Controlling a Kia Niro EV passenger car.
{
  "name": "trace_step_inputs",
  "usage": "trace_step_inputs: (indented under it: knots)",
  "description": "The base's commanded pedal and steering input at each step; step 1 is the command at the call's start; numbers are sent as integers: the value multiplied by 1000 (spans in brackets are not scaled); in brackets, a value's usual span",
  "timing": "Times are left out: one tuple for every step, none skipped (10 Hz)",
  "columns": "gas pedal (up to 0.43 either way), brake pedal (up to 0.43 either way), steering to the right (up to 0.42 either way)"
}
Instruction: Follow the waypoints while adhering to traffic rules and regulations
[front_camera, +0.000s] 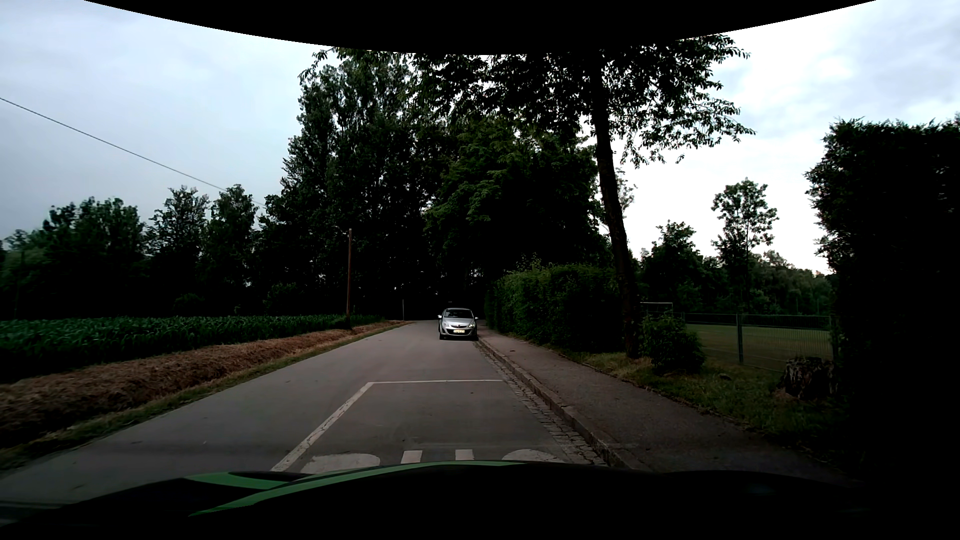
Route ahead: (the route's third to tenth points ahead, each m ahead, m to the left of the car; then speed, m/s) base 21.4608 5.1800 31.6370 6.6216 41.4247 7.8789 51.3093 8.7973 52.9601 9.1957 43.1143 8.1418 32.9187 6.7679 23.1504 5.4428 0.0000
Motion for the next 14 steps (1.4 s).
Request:
trace_step_inputs:
  knots:
    - [0, 323, -13]
    - [0, 323, -13]
    - [0, 317, -13]
    - [0, 323, -13]
    - [0, 317, -13]
    - [0, 323, -13]
    - [0, 323, -13]
    - [0, 317, -13]
    - [0, 323, -13]
    - [0, 323, -13]
    - [0, 323, -13]
    - [0, 323, -13]
    - [0, 317, -13]
    - [0, 323, -13]
